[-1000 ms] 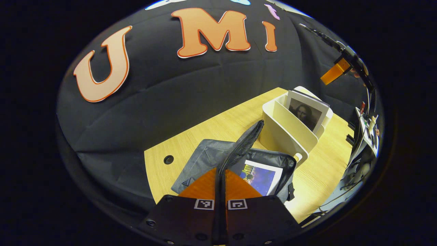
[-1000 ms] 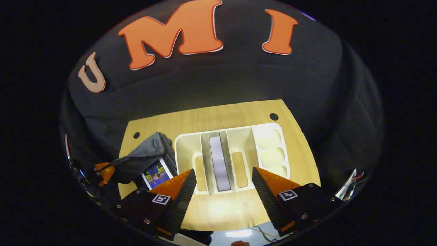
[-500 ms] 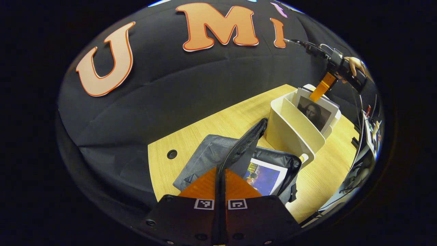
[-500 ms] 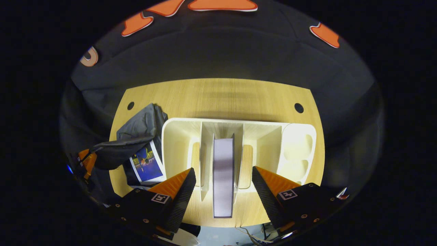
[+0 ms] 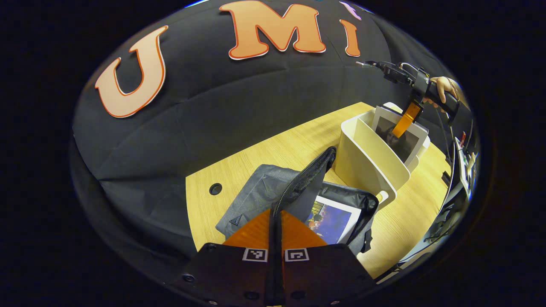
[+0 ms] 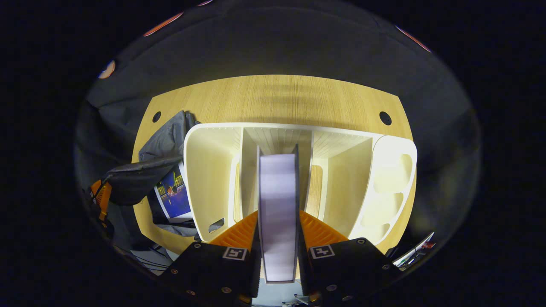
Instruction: Open the schoolbag, grab two books from the bookshelf and put them into the schoolbag.
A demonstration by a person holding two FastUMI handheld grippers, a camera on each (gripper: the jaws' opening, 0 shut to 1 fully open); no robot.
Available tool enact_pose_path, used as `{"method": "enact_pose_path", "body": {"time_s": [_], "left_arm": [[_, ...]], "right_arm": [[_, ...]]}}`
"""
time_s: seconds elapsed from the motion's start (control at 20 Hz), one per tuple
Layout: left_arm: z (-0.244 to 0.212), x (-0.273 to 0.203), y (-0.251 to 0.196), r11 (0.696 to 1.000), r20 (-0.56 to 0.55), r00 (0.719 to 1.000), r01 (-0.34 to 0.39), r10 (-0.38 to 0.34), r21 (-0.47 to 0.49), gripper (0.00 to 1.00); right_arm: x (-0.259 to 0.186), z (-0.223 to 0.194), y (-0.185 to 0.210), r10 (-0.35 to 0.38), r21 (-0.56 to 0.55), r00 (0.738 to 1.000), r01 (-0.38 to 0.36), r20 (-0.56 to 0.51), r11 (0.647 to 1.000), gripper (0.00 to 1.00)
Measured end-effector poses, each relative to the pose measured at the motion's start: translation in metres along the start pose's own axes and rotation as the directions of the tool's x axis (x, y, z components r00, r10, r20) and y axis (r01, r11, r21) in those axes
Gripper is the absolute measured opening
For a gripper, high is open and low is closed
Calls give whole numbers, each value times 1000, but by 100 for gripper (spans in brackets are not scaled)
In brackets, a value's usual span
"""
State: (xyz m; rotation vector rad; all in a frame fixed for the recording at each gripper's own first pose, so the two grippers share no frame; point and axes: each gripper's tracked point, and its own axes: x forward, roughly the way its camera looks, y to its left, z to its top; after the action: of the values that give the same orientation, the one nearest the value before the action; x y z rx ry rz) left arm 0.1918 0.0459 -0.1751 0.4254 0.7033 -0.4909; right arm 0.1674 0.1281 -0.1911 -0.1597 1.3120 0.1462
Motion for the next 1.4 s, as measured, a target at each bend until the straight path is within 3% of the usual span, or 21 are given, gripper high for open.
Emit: {"method": "enact_pose_path", "body": {"time_s": [0.3, 0.65, 0.8, 1.05, 1.15, 1.3, 1.4], "left_arm": [[3, 1, -8, 1000, 13, 1000, 12, -12, 19, 0], [5, -7, -10, 998, 44, 998, 40, -42, 43, 0], [9, -11, -8, 997, 58, 997, 45, -48, 61, 0], [18, -20, 3, 994, 82, 996, 38, -46, 104, 0], [26, -24, 5, 992, 92, 994, 41, -52, 115, 1], [35, -30, 6, 987, 105, 993, 45, -62, 156, 1], [39, -33, 6, 983, 107, 992, 47, -66, 175, 0]], "right_arm": [[-31, 1, 6, -4, 38, 1000, 4, 22, 999, 36], [-128, -3, 11, -77, 75, 989, 67, 128, 995, 35], [-171, -7, 16, -79, 127, 976, 54, 203, 990, 33], [-228, -46, 47, 7, 164, 939, -68, 345, 984, 34], [-245, -66, 67, 77, 179, 911, -162, 406, 970, 34], [-247, -93, 89, 192, 258, 851, -351, 488, 900, 33], [-231, -111, 99, 256, 317, 804, -474, 537, 822, 33]]}}
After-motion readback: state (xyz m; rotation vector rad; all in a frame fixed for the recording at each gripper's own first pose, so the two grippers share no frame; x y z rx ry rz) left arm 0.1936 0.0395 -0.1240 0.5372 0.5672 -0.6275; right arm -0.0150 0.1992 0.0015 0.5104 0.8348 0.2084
